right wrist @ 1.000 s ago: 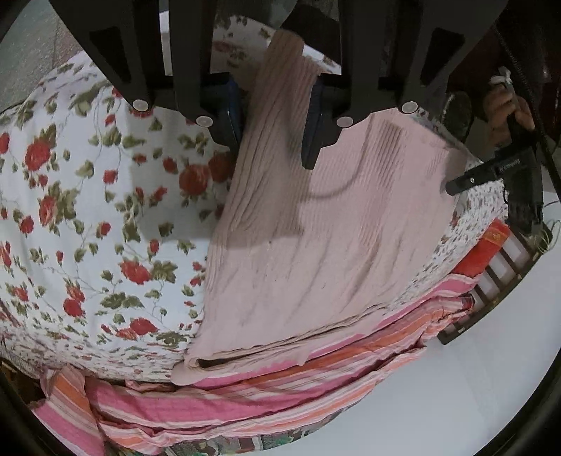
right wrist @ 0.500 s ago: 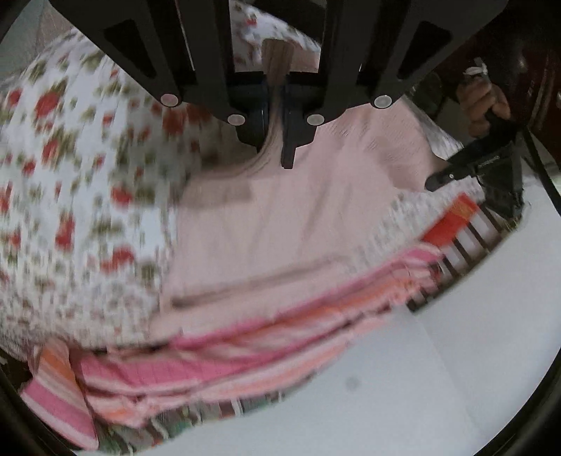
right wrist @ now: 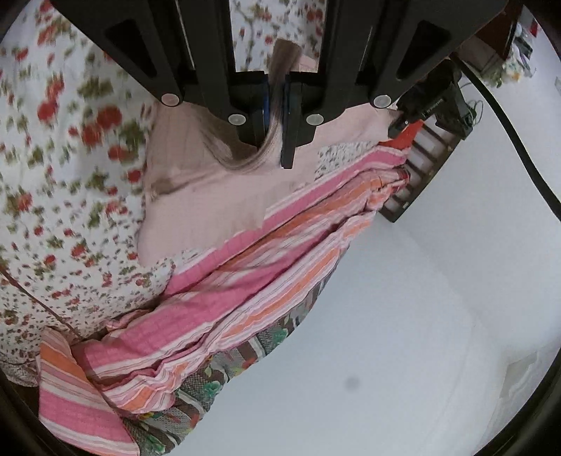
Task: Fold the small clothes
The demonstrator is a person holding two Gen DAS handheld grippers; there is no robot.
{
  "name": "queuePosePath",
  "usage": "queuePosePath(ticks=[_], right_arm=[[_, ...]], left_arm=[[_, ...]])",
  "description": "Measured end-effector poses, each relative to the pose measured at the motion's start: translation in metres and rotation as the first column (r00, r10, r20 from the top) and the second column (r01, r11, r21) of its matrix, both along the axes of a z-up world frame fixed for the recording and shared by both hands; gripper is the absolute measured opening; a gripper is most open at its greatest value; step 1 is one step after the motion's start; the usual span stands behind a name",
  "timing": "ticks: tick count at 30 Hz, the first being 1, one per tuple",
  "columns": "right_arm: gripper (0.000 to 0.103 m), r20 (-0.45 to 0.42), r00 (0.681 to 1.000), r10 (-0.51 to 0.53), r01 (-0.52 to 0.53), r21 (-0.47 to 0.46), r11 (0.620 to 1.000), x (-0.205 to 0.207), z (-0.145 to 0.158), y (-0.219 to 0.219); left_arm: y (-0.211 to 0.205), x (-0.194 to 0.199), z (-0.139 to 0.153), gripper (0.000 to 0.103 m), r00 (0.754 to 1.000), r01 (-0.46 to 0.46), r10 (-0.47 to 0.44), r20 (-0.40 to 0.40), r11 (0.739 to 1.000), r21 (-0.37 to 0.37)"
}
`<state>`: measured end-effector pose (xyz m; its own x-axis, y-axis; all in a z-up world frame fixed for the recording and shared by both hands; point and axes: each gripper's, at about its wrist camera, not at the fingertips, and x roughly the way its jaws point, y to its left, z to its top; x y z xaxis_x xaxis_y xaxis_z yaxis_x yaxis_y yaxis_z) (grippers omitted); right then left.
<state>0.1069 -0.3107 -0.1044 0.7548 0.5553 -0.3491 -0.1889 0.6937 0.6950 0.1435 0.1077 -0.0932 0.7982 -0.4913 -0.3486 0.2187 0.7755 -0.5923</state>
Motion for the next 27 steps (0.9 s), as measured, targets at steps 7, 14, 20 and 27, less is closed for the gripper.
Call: queuePosePath(ticks=[7, 14, 20, 27], right_arm=[[0.005, -0.048, 0.999, -0.008, 0.012, 0.076, 0.997, 0.062, -0.011, -0.012], [0.005, -0.119, 0.993, -0.017, 0.018, 0.007, 1.0, 0.127, -0.022, -0.01], [0.005, -0.206, 0.976, -0.066, 0.058, -0.046, 0.997, 0.189, -0.047, -0.012], [0.036, -0.285, 0.953, -0.103, 0.055, -0.17, 0.984, 0.218, -0.072, -0.011]], left_arm=[[-0.005, 0.057, -0.011, 0.006, 0.999, -0.011, 0.011, -0.048, 1.0, 0.009], [-0.015, 0.125, -0.024, 0.007, 0.992, -0.047, 0.054, -0.118, 0.997, 0.06], [-0.025, 0.184, -0.041, 0.007, 0.985, -0.049, 0.062, -0.163, 0.995, 0.083], [-0.025, 0.207, -0.054, 0.062, 0.979, -0.047, 0.058, -0.194, 0.997, 0.062]])
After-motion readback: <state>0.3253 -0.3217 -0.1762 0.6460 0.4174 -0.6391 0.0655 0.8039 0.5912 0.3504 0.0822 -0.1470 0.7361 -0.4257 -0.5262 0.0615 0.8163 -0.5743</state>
